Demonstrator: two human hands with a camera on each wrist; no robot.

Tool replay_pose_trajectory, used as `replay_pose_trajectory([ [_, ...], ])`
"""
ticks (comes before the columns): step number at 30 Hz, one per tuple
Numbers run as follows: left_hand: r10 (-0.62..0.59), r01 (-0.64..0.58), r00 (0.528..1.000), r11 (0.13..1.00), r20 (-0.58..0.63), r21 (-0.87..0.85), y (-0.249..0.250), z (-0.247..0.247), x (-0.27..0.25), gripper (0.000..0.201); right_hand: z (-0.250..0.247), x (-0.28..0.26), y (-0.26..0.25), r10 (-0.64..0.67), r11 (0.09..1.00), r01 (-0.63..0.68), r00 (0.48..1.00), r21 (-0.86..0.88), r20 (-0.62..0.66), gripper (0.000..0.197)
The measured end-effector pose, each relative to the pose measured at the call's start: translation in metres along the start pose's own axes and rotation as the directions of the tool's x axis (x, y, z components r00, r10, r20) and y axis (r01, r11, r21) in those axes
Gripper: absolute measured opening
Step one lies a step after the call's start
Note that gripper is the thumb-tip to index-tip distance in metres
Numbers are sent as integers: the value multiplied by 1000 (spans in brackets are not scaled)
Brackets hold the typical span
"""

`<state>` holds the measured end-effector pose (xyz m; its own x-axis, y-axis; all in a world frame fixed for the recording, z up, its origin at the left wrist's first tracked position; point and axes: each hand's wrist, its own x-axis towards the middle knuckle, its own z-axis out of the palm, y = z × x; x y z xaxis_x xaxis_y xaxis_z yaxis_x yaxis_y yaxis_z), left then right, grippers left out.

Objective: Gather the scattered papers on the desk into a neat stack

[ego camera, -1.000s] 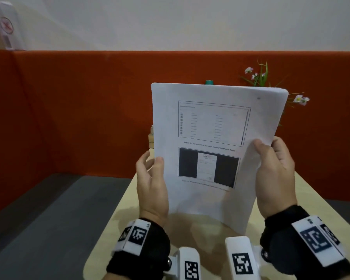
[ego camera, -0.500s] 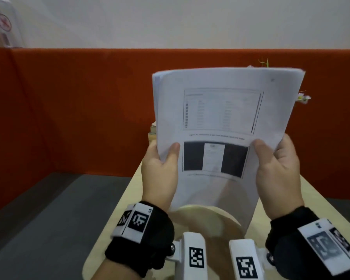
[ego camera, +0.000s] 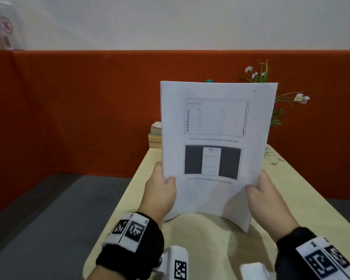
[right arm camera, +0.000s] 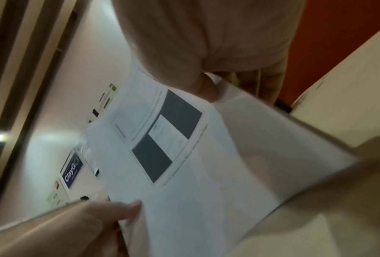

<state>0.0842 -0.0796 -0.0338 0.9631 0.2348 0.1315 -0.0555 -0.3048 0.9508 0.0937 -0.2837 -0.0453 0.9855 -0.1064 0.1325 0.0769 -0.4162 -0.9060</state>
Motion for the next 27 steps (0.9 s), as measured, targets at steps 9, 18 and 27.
replay_pose_trajectory([
  [9,-112,108,993,985,23,135,-5,-39,-15,54,-14,-2,-13,54,960,-38,997,-276,51,43],
  [18,-344,304,936,899,79,315,-51,-28,-1,52,7,-2,17,322,871,-219,931,-439,173,55],
  [27,-388,249,919,708,69,660,-56,-21,14,38,10,-4,18,386,775,-211,904,-596,182,42],
])
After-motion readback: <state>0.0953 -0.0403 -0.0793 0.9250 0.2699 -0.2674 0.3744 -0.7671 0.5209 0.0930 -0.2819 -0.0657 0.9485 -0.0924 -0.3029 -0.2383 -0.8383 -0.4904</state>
